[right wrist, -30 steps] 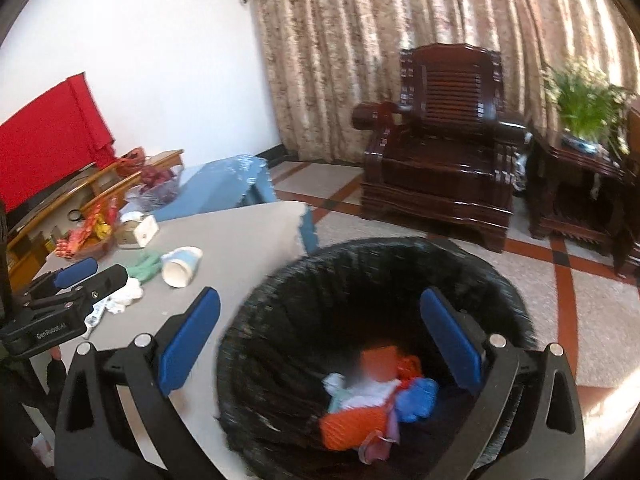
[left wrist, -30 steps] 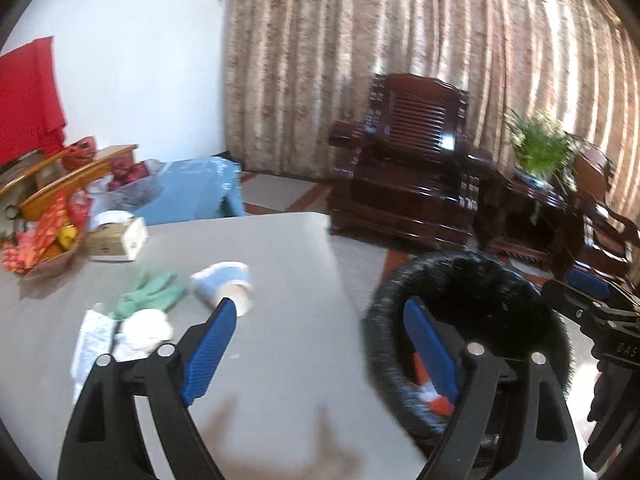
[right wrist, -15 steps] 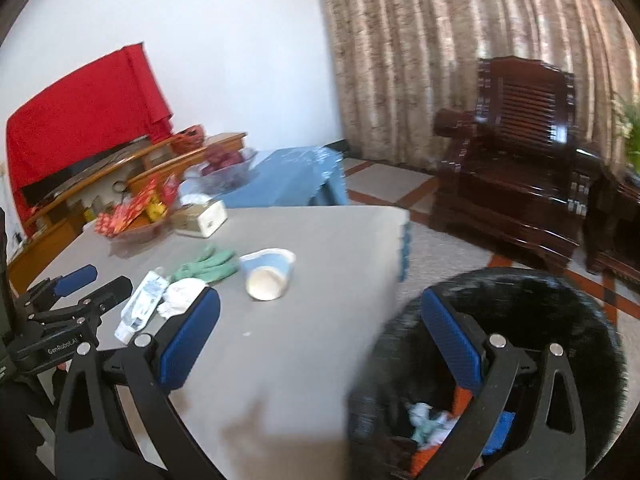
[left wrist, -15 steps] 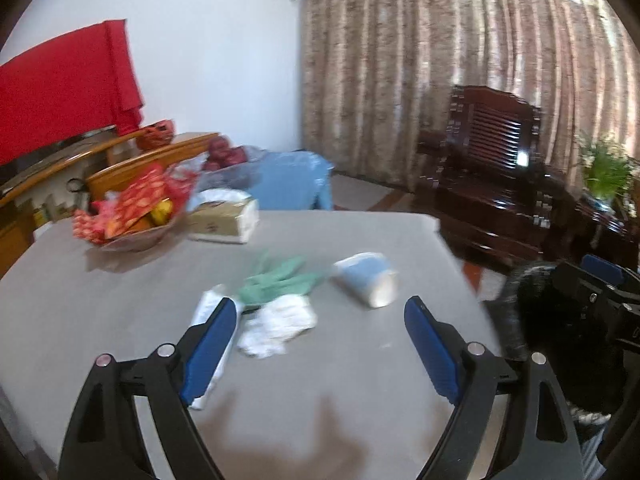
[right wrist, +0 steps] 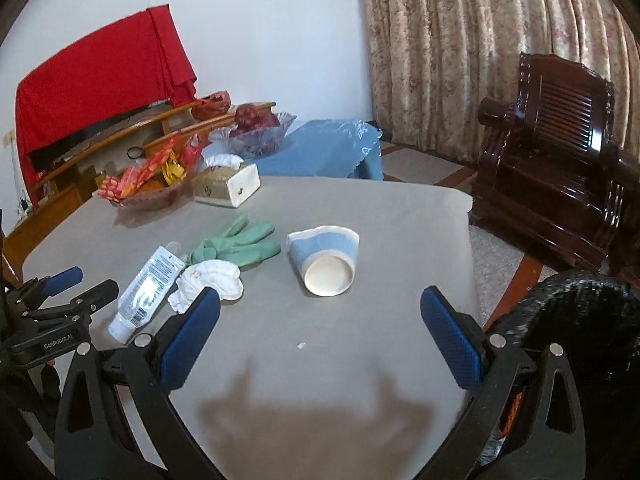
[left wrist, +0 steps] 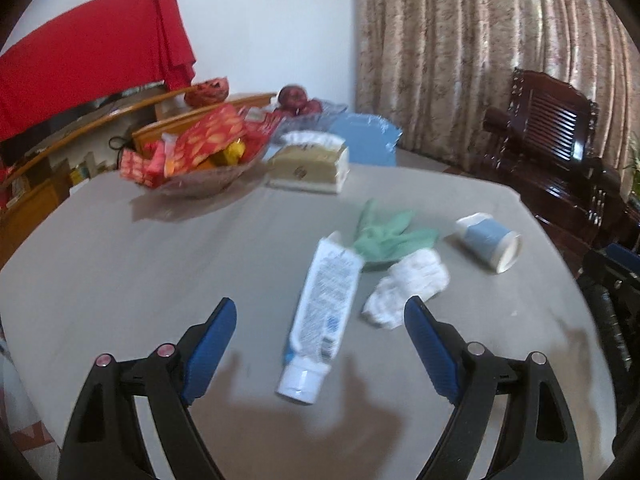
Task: Collect trash
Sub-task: 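Move both tools back over the table toward the tube and tissue, then grasp the white tube with the left tool while the right tool grasps the white tissue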
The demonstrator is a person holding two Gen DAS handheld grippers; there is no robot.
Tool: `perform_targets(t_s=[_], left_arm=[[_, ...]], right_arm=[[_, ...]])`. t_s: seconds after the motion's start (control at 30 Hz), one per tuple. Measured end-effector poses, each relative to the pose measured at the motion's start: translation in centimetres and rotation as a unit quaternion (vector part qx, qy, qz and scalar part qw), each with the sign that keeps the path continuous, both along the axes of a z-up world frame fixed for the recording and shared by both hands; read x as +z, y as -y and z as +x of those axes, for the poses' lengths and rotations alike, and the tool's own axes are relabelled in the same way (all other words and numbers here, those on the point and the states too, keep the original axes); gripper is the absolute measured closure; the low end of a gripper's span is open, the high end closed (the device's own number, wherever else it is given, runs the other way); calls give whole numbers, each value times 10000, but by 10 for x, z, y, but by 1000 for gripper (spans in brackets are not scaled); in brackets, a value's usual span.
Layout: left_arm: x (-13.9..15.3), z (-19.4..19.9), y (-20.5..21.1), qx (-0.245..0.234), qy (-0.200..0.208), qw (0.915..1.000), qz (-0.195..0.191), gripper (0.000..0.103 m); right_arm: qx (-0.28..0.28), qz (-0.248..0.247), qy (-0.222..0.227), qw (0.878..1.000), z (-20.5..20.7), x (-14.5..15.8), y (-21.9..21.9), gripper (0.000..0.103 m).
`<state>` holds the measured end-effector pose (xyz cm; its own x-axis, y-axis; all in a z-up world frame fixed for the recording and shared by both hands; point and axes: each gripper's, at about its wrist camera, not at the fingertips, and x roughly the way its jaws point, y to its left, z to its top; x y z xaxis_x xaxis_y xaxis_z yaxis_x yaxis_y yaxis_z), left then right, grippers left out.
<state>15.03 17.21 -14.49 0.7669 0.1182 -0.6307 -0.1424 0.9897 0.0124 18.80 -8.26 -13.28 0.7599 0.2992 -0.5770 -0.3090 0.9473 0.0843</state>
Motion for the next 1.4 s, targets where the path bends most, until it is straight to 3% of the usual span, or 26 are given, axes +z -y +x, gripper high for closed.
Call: perform_targets(t_s=[0.33, 0.53, 0.6, 0.8, 1.23, 1.4], left_arm=[[-40, 27, -16, -24, -498, 9984, -283, 20], [-54, 41, -18, -41, -782, 9956, -507, 33], [-58, 45, -16, -84, -911, 9939, -614, 51], [-55, 37, -12, -184, -835, 9940, -686, 83], [-16, -1, -43, 320, -225, 9970, -672, 84], [-25, 1, -53, 316, -430, 9963, -680, 91]], right_arm=[[117, -184, -155, 9996, 13, -19, -22, 6], [178, -246, -177, 9994, 17, -23, -30, 5], [190, -247, -188, 9993, 19, -24, -32, 5], [274, -170, -152, 9994, 23, -21, -41, 5], [665, -57, -202, 9976, 38, -28, -98, 6], [672, -158, -384, 9969, 53, -42, -123, 6]])
